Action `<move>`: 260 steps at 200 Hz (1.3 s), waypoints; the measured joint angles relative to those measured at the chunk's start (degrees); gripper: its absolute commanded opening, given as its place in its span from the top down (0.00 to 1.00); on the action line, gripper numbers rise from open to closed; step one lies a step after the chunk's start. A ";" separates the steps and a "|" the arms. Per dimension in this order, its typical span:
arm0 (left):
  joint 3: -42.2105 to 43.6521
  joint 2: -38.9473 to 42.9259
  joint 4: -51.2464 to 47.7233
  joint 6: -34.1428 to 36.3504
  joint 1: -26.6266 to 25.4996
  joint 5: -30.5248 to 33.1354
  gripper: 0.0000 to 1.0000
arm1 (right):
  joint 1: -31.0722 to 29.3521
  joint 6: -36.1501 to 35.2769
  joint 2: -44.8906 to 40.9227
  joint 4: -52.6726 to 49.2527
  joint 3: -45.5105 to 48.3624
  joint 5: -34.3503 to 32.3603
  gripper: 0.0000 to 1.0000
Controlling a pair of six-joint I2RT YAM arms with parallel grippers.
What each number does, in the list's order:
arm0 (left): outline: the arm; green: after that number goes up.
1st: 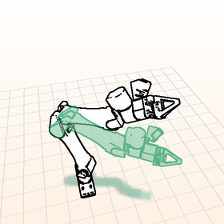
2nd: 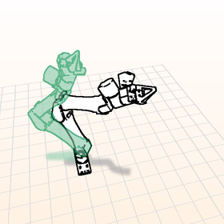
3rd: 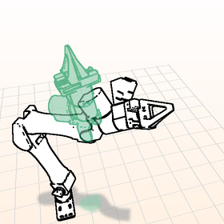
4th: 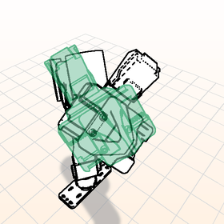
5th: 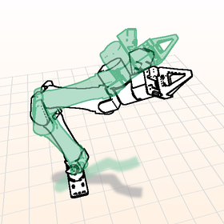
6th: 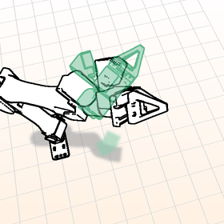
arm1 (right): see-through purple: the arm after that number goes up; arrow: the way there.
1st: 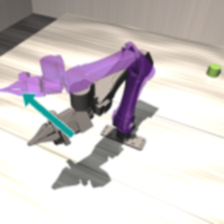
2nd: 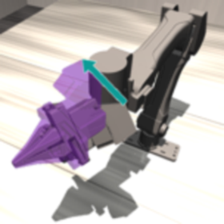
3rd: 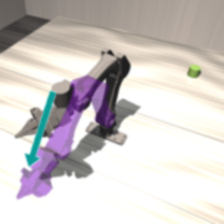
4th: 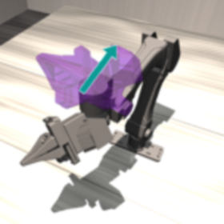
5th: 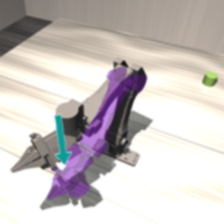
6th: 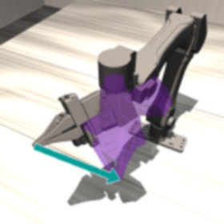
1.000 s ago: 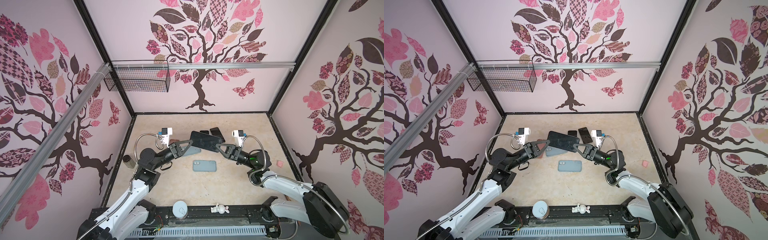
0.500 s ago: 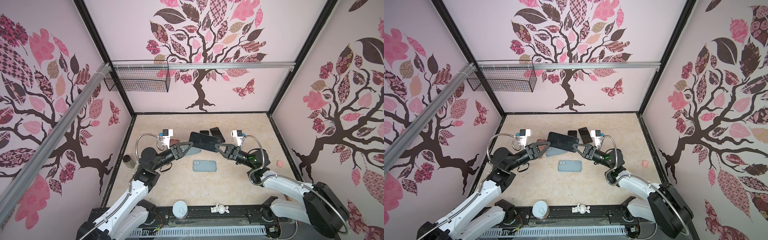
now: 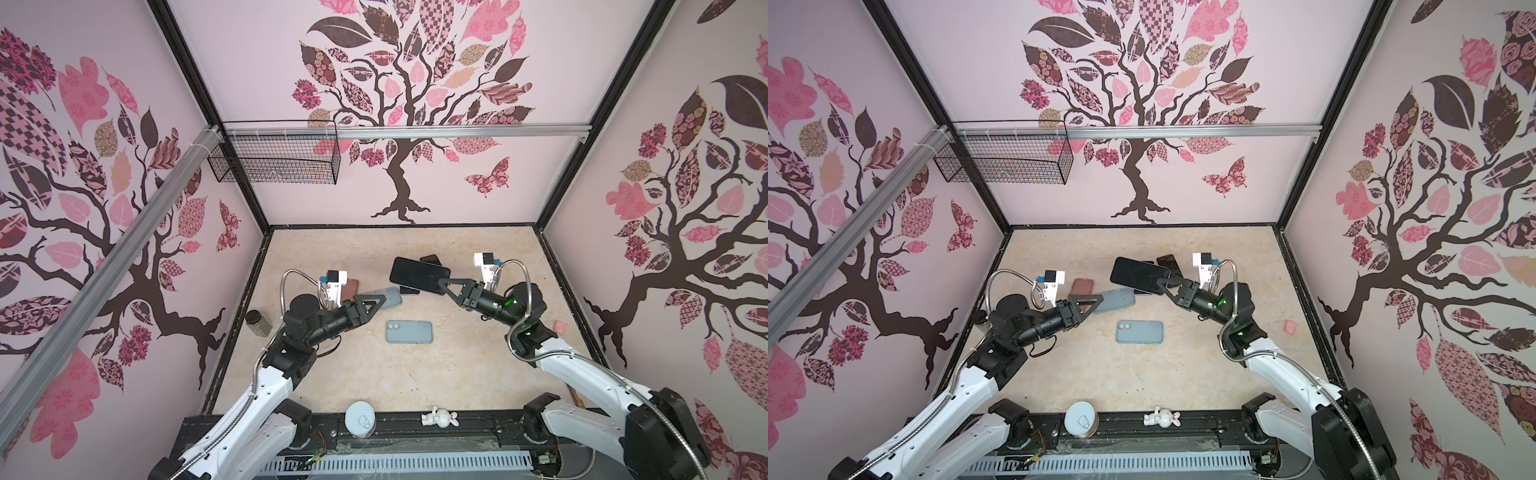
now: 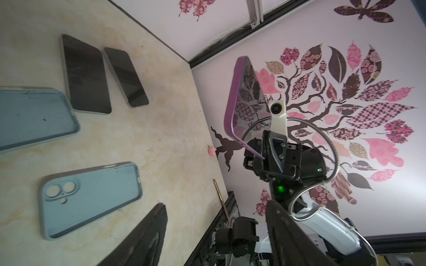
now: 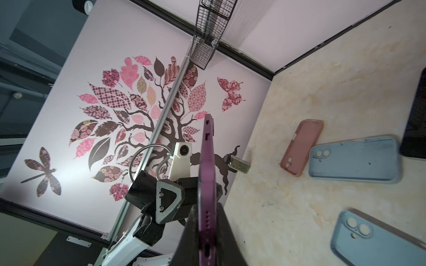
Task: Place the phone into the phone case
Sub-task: 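Lower the phone with both grippers toward the small light-blue case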
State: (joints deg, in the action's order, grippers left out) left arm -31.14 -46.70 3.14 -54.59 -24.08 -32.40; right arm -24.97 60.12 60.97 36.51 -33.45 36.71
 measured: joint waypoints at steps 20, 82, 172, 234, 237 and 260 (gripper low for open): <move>-1.49 -0.31 -8.76 4.72 0.00 3.26 0.27 | 0.09 -5.81 -0.85 -9.60 -3.50 0.28 1.00; -4.59 -4.17 -25.20 15.93 0.04 12.70 0.26 | 1.18 -18.10 -0.59 -30.84 -6.49 -0.52 1.00; -4.66 -15.30 -26.14 23.50 0.04 16.04 0.27 | 1.38 -28.52 9.97 -41.57 -6.88 -0.15 1.00; -4.98 -25.62 -20.04 26.14 0.04 11.26 0.30 | 1.44 -29.24 14.97 -38.29 -6.88 1.88 1.00; -4.98 -26.01 -19.69 26.27 0.02 11.06 0.30 | 1.44 -29.20 15.19 -38.10 -6.88 2.03 1.00; -4.98 -28.30 -17.53 26.51 -0.02 9.94 0.30 | 1.44 -28.87 17.46 -36.28 -6.88 2.71 1.00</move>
State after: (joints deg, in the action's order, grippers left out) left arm -36.12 -75.00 -14.39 -28.08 -24.10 -22.46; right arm -23.53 31.24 78.43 0.23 -40.34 39.42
